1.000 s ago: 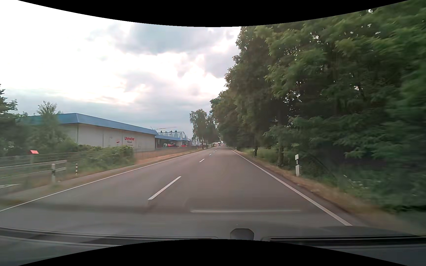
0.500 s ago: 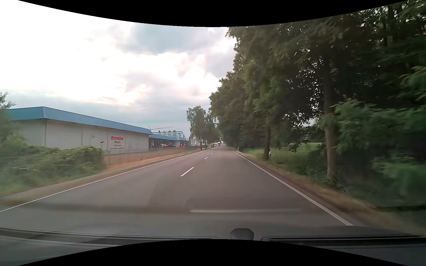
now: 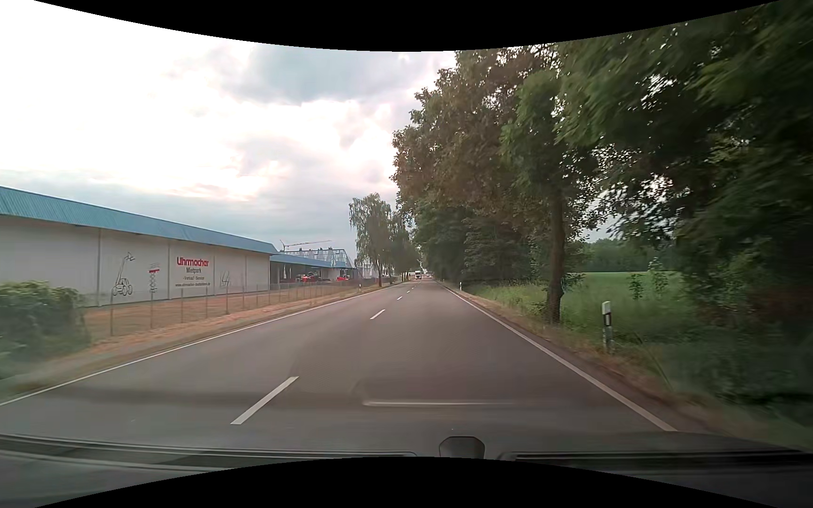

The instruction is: Follow the waypoints while adhering to traffic rules and regulations

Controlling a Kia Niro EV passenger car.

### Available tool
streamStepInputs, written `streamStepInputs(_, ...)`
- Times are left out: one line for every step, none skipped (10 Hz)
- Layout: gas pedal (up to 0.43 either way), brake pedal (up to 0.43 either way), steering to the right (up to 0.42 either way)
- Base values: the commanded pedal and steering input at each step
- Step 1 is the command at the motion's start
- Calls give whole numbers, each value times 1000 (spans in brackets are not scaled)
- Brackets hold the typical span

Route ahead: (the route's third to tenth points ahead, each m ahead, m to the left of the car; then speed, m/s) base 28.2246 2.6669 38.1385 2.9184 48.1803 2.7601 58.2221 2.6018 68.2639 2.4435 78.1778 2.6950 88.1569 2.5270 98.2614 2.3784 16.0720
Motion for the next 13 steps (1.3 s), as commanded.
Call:
streamStepInputs(177, 0, -4)
streamStepInputs(177, 0, -4)
streamStepInputs(177, 0, -4)
streamStepInputs(177, 0, -4)
streamStepInputs(177, 0, -3)
streamStepInputs(177, 0, -3)
streamStepInputs(177, 0, -3)
streamStepInputs(177, 0, -3)
streamStepInputs(177, 0, -3)
streamStepInputs(177, 0, -4)
streamStepInputs(177, 0, -4)
streamStepInputs(177, 0, -3)
streamStepInputs(177, 0, -4)
